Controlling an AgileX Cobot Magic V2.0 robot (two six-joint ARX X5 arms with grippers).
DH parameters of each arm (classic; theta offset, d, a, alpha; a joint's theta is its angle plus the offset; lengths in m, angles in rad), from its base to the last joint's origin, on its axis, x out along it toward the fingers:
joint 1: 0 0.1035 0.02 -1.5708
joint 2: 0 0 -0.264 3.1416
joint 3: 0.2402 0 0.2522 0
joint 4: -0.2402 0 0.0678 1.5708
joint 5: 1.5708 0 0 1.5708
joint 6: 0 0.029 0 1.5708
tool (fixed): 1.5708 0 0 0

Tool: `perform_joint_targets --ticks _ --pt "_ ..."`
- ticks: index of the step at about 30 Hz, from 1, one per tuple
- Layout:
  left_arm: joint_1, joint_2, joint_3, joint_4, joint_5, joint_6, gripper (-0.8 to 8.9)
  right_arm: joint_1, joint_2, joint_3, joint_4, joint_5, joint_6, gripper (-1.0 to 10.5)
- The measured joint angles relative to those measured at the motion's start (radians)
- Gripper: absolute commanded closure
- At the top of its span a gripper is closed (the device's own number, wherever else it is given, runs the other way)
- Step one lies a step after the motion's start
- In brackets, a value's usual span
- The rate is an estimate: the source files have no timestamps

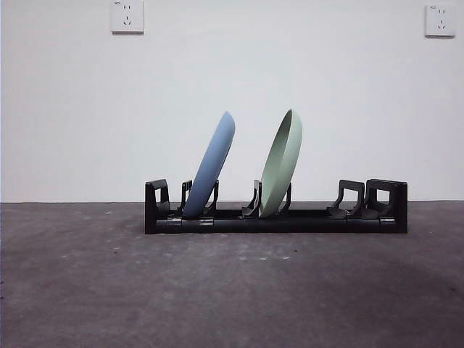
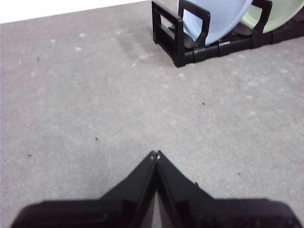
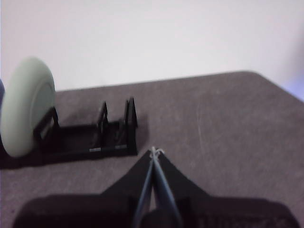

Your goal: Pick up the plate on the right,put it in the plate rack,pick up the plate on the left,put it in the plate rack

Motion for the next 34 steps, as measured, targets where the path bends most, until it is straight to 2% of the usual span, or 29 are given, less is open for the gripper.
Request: perform_joint_targets --ticks 10,23,34 --pt "0.0 0.021 0.0 0.0 0.0 0.0 8.17 0.002 -0.021 -0.171 0.043 -0.014 0.002 9.5" --pt "0.0 0.022 0.0 0.001 0.0 0.0 8.17 0.06 -0.023 -0.174 0.065 -0.016 -0.013 9.5" --pt "0.0 0.022 0.0 0.001 0.0 0.0 8.17 0.06 -0.022 -0.174 0.065 -0.008 -0.013 9.5"
